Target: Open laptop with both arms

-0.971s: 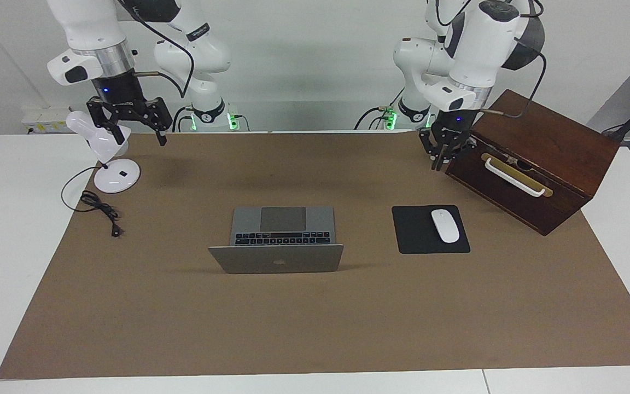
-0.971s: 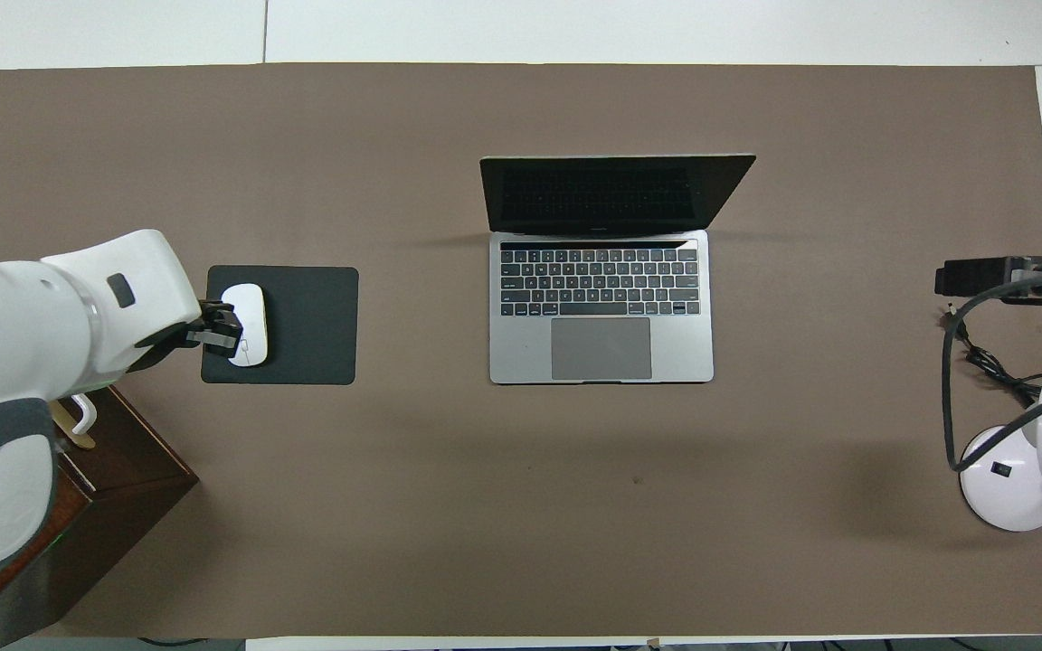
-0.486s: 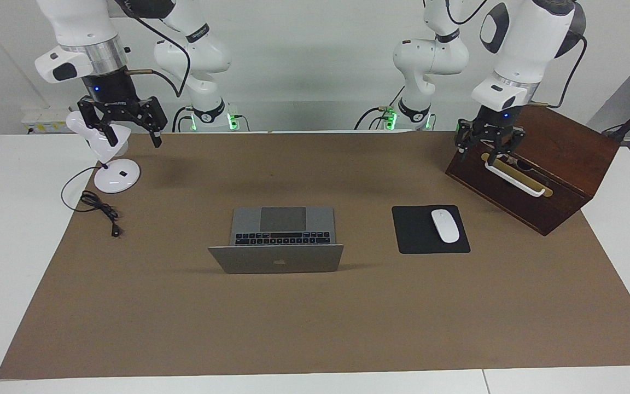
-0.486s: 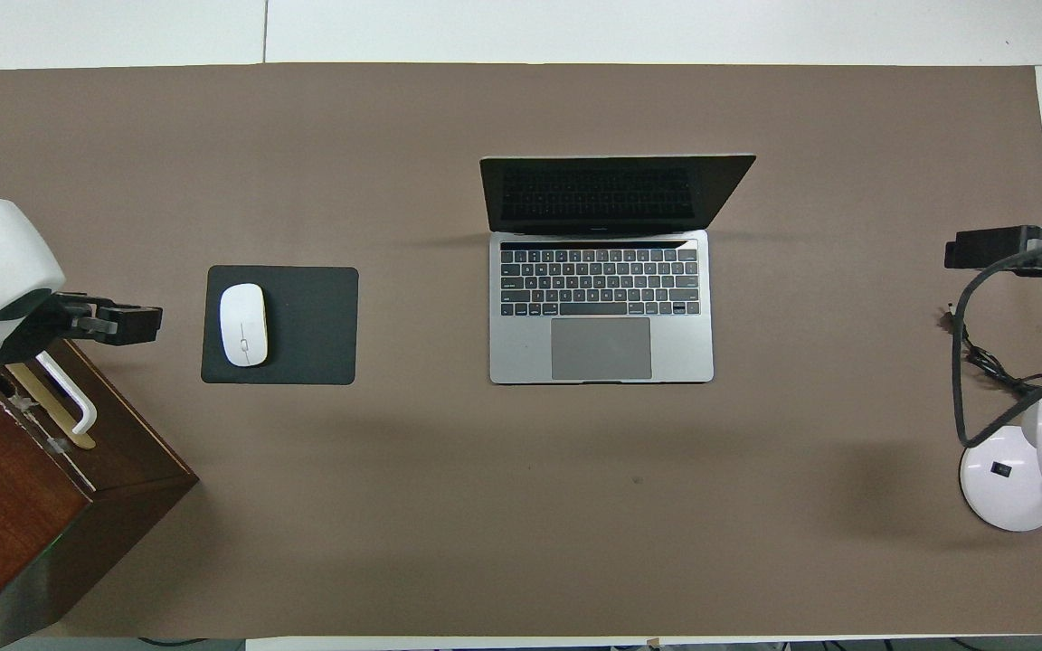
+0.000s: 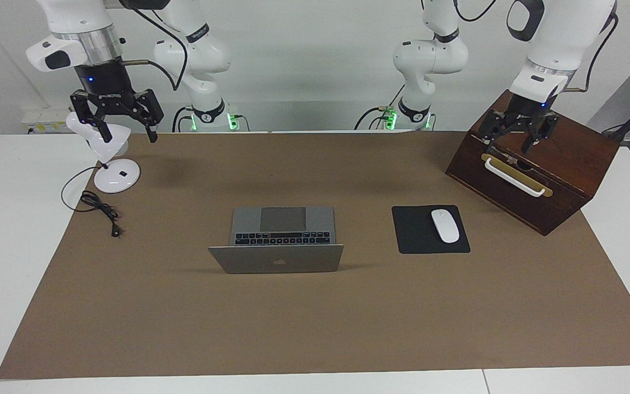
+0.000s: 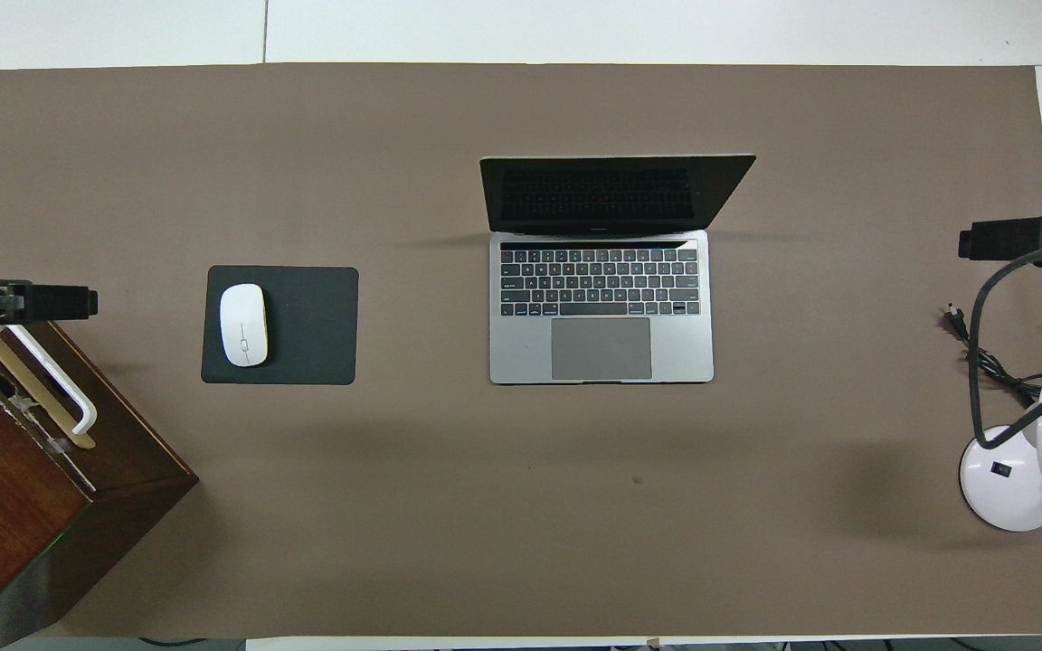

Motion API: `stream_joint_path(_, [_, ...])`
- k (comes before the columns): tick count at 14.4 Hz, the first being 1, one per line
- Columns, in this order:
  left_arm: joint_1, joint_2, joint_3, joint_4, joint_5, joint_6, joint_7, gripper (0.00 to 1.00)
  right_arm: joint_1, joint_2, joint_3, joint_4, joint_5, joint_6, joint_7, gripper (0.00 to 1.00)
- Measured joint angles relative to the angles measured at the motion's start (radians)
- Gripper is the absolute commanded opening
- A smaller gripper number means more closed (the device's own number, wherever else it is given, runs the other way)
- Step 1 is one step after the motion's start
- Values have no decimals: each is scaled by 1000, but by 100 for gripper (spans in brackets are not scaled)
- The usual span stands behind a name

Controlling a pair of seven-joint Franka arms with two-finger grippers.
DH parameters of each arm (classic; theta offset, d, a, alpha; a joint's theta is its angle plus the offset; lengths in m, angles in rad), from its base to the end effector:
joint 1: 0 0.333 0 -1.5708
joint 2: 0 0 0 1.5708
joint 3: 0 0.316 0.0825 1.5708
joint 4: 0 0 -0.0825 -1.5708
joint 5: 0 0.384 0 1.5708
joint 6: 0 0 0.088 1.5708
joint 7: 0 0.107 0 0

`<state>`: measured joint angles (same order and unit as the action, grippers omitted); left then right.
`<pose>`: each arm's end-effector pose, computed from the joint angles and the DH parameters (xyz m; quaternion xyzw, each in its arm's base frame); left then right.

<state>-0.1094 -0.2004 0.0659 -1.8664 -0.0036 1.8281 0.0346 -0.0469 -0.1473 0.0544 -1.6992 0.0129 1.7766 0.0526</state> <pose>0.5119 -0.0196 0.6131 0.9959 -0.0387 0.0807 0.0087 0.5273 0.0074 0.6626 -0.9934 0.0229 -0.1119 0.0058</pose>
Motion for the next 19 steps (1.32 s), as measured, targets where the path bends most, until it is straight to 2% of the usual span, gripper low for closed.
stream_joint_path(4, [8, 81, -1, 177, 0, -134, -5, 100, 0, 26, -9, 29, -7, -5, -16, 100])
stream_joint_path(6, [8, 105, -6, 217, -1, -168, -6, 100, 1, 30, -9, 33, -34, -15, -43, 100])
stream_joint_path(12, [8, 155, -12, 224, -2, -182, -7, 100, 4, 32, -6, 76, -39, -140, -64, 100])
stream_joint_path(16, [8, 165, -16, 225, -2, -193, -7, 100, 5, 32, -5, 110, -39, -280, -64, 100])
stream_joint_path(19, [8, 166, -22, 230, -2, -207, -7, 100, 5, 29, -5, 116, -39, -307, -64, 100])
